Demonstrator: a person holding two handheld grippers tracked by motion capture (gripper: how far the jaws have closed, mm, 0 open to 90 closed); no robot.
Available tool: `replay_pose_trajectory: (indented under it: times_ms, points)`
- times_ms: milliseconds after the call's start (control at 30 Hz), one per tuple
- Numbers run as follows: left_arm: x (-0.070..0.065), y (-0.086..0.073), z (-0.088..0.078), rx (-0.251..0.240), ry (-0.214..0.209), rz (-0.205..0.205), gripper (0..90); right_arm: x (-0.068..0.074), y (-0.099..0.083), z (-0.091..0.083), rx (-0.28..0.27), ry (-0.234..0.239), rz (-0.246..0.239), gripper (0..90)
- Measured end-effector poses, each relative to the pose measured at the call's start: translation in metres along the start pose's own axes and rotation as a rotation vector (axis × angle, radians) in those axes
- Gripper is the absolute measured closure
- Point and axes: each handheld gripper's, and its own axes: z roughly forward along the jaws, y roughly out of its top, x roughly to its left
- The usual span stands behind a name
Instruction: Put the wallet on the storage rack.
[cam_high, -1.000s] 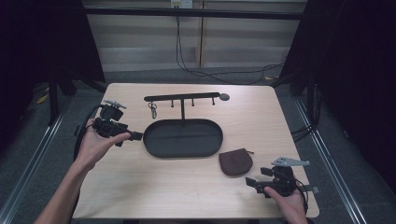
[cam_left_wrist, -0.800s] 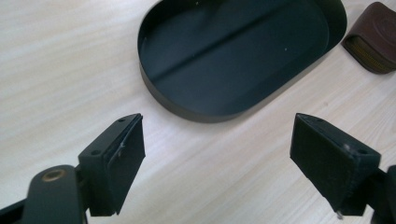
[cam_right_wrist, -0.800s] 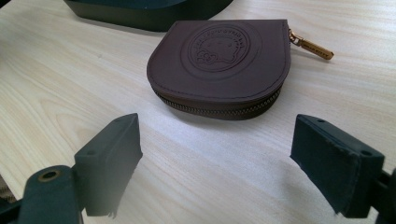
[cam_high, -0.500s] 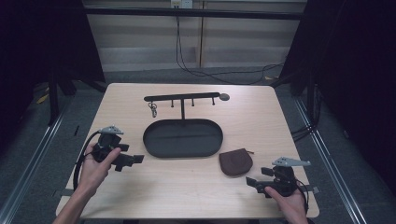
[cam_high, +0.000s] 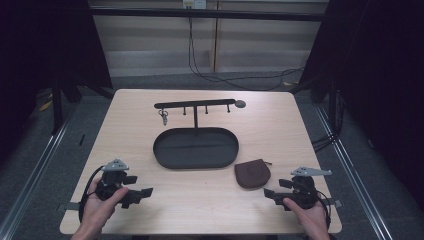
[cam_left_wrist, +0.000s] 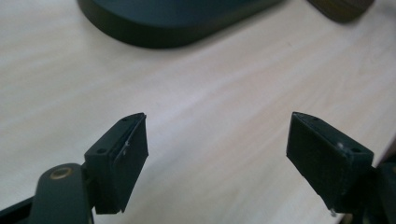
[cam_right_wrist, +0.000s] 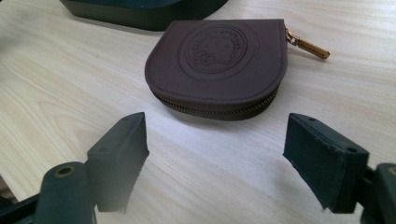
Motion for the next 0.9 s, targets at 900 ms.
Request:
replay_pose_trajectory:
  times_ms: [900]
  points:
    - [-0.014,-0.027,0.012,0.084,-0.022,0.089,20.1,0.004,0.060,0.030,0.290,-0.063,-0.021,15.2]
